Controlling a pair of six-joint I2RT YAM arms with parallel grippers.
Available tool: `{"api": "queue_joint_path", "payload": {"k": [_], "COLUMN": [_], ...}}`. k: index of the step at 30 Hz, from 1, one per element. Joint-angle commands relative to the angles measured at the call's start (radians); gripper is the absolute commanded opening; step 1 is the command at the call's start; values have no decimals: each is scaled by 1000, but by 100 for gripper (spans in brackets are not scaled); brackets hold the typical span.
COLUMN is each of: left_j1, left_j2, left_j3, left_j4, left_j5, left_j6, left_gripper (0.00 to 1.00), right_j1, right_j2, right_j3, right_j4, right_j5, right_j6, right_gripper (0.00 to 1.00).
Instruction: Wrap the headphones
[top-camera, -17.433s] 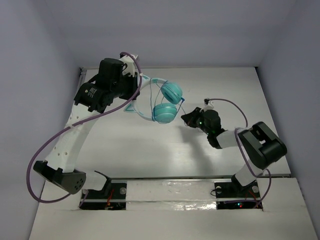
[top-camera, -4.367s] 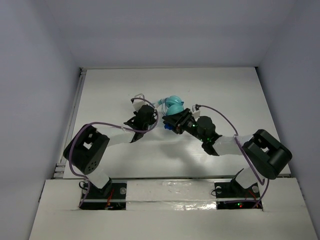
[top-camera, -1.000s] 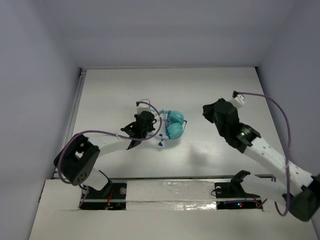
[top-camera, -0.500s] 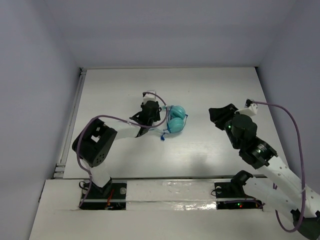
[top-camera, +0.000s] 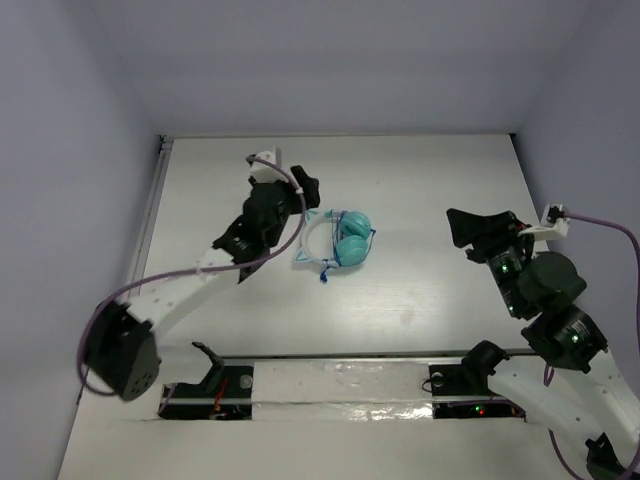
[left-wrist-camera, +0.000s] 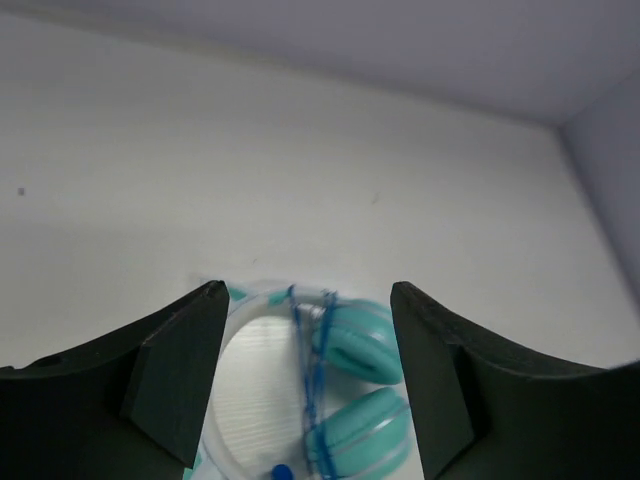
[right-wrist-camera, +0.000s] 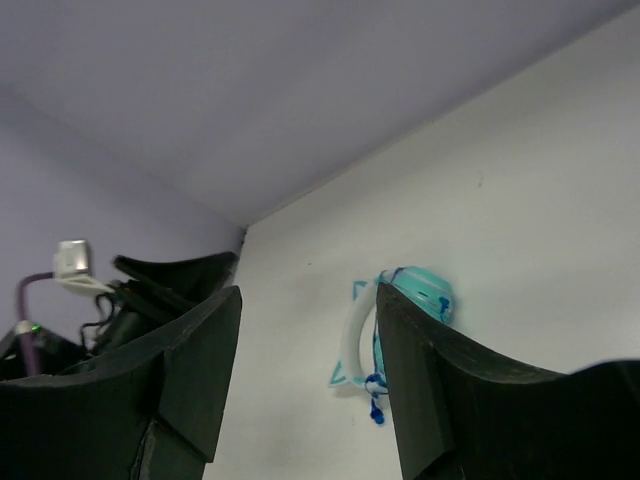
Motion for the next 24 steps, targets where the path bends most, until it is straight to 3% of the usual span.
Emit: {"api": "queue_joint_path", "payload": {"k": [1, 5, 9, 12, 17, 24], "left_j1": [5, 5, 5, 5, 5, 5], "left_j2": [-240, -501, -704, -833, -954, -940], "left_j3": [-18, -33, -53, -45, -18, -35], "left_j4": [-27, -145, -227, -306, -425, -452], "left_j5": [12, -11, -14, -32, -77, -94], "left_j6": [-45, -72, -85, -74, -48, -30], "left_gripper": [65, 72, 80, 83, 83, 87], "right_j1": [3, 3, 3, 3, 3, 3], "right_j2": [-37, -104, -167, -177, -91, -68], "right_j3": [90, 164, 173, 158, 127, 109], "right_j4": [17, 9, 37, 44, 32, 81], "right_j5": [-90, -121, -144, -116, -96, -108], "right_j6": [-95, -115, -153, -159, -185, -198], "right_gripper": [62, 66, 89, 99, 100, 100]}}
